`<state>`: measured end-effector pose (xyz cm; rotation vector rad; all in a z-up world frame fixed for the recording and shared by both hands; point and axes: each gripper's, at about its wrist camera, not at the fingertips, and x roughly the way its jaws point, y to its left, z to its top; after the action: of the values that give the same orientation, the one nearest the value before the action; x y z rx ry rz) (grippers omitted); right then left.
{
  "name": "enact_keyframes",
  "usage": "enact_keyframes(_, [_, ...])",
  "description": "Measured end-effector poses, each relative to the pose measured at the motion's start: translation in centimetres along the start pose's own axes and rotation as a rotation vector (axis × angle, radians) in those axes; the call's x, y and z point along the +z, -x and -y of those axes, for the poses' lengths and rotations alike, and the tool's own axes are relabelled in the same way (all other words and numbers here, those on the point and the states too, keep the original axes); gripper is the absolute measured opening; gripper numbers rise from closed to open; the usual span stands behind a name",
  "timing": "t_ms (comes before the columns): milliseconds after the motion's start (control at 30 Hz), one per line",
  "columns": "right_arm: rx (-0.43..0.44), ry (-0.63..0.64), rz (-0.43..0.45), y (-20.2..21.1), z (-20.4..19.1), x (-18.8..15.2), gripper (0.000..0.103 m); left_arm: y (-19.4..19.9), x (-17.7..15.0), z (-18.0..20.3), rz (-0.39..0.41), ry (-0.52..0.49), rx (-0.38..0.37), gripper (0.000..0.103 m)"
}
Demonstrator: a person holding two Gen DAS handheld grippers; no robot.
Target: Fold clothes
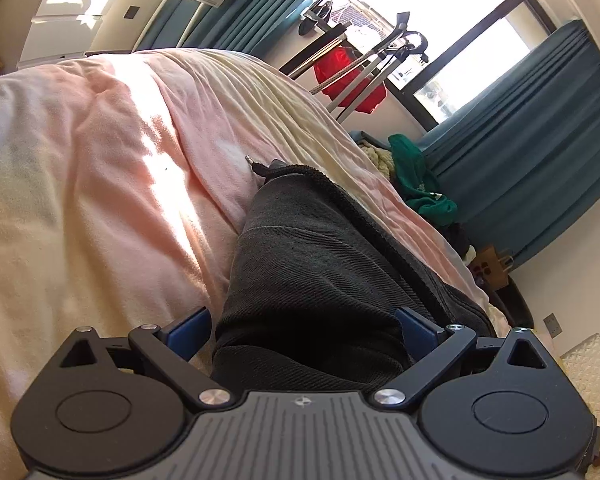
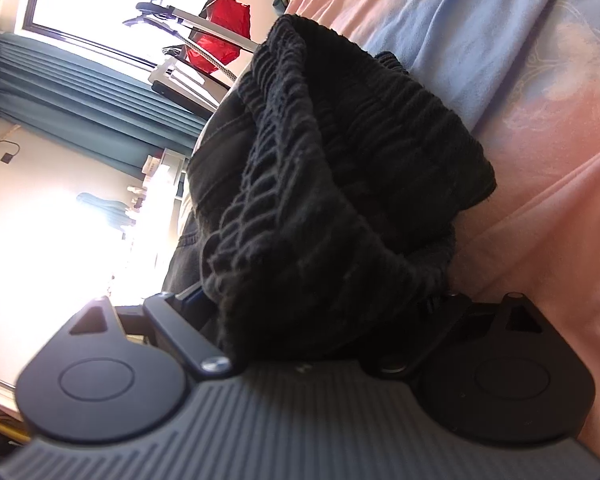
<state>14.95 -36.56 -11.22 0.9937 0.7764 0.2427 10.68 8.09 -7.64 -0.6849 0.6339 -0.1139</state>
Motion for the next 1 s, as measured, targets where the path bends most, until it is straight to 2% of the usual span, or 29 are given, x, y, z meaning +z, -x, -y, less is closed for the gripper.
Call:
enact_keyframes(133, [-0.029,0.022,0.014,0.6,-0.6,-0.3,0.076,0.0,-0.1,0.4,0.001,-0.026,0.015,0.099])
enact_keyframes(200, [-0.039,0.044,0.028,1.1,-0.9,-0.5,0.066,0.2,-0.2,0.6,0.006,-0.040,0.024,0.099])
enact_keyframes(300, [-0.065,0.125,0.056,1.8,-2.1,-1.1,0.058,0.6,-0.3,1.2,0.040,-0.089,0.053,0.099])
enact_keyframes(433, [-0.126,0.285,0.098,2.5,-4.4,-2.4,0.054,0.6,-0.3,1.2,0.034,-0.102,0.029,0.099])
enact_keyframes(567, [-0.129,0.298,0.115,3.1,-4.2,-3.0,0.053,0.4,-0.3,1.0,0.037,-0.106,0.014,0.094])
enact_keyframes(833, [-0.168,0.384,0.189,3.4,-6.1,-5.8,0.042,0.3,-0.4,0.9,0.053,-0.128,-0.009,0.058])
enact_keyframes(933, [-0.153,0.371,0.203,4.2,-6.6,-6.0,0.039,1.1,-0.4,1.6,0.074,-0.139,-0.024,0.048])
enact_keyframes(1000, [-0.136,0.358,0.214,4.7,-7.1,-5.9,0.036,1.9,-0.5,2.5,0.095,-0.173,-0.036,0.045])
